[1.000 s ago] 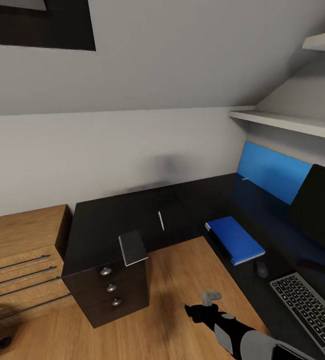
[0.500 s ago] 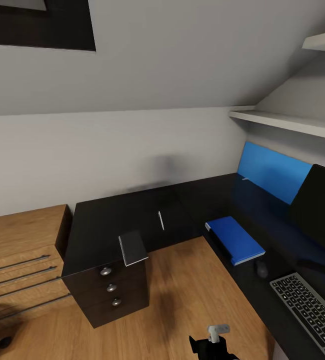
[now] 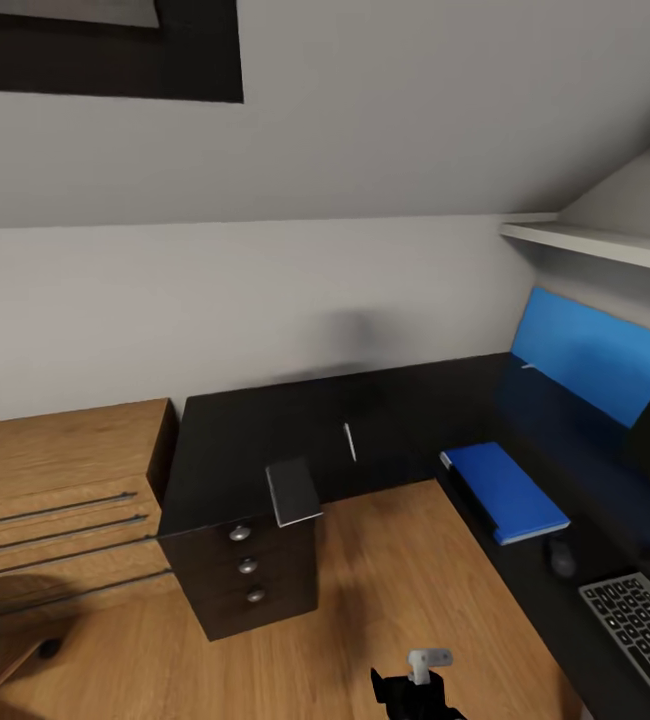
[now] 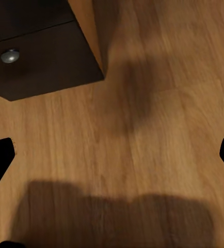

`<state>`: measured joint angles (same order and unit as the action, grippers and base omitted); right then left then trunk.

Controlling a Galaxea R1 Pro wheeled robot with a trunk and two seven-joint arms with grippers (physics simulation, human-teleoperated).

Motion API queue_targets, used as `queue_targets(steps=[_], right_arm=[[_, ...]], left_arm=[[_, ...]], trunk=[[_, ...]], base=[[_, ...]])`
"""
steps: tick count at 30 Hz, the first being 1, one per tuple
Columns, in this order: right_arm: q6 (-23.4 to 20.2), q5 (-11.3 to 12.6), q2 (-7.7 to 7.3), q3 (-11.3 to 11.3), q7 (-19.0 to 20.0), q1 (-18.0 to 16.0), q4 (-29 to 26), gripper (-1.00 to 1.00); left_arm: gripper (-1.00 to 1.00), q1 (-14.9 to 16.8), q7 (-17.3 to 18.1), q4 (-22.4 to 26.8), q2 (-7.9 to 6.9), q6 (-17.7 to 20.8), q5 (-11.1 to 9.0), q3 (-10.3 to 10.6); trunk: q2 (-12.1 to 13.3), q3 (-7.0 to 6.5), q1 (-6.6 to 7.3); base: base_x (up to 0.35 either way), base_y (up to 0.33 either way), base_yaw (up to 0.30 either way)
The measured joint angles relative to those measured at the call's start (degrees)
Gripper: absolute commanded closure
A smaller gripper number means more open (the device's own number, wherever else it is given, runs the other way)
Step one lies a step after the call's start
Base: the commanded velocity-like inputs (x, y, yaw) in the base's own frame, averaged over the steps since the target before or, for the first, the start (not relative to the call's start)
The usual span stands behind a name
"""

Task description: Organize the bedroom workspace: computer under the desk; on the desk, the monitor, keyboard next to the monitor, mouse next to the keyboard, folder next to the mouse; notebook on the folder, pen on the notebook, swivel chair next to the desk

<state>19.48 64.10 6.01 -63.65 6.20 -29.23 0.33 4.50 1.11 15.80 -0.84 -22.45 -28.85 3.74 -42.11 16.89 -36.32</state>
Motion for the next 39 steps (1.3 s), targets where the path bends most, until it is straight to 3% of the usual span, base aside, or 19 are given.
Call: queue_targets(steps=[19, 29, 39], right_arm=[[4.0, -0.1, 0.04, 0.0, -0.4, 0.1, 0.2, -1.00], [4.6, -0.1, -0.21, 0.0, -0.4, 0.1, 0.3, -1.00], [4.6, -0.1, -0.04, 0.0, -0.4, 0.1, 0.3, -1.00]], left_arm=[[-1.00, 0.0, 0.0, 0.3, 0.05, -0.1, -0.3, 0.1], [-1.00, 0.0, -0.2, 0.4, 0.29, -2.9, -0.6, 0.2], [-1.00, 0.0, -0.2, 0.4, 0.35, -3.3, -0.6, 0.2]], trunk=[[0.0, 0.08, 0.00], [0.0, 0.09, 0.00], [0.0, 0.09, 0.00]], base=[[0.000, 0.000, 0.271], [0.000, 0.000, 0.063], [0.000, 0.000, 0.109]])
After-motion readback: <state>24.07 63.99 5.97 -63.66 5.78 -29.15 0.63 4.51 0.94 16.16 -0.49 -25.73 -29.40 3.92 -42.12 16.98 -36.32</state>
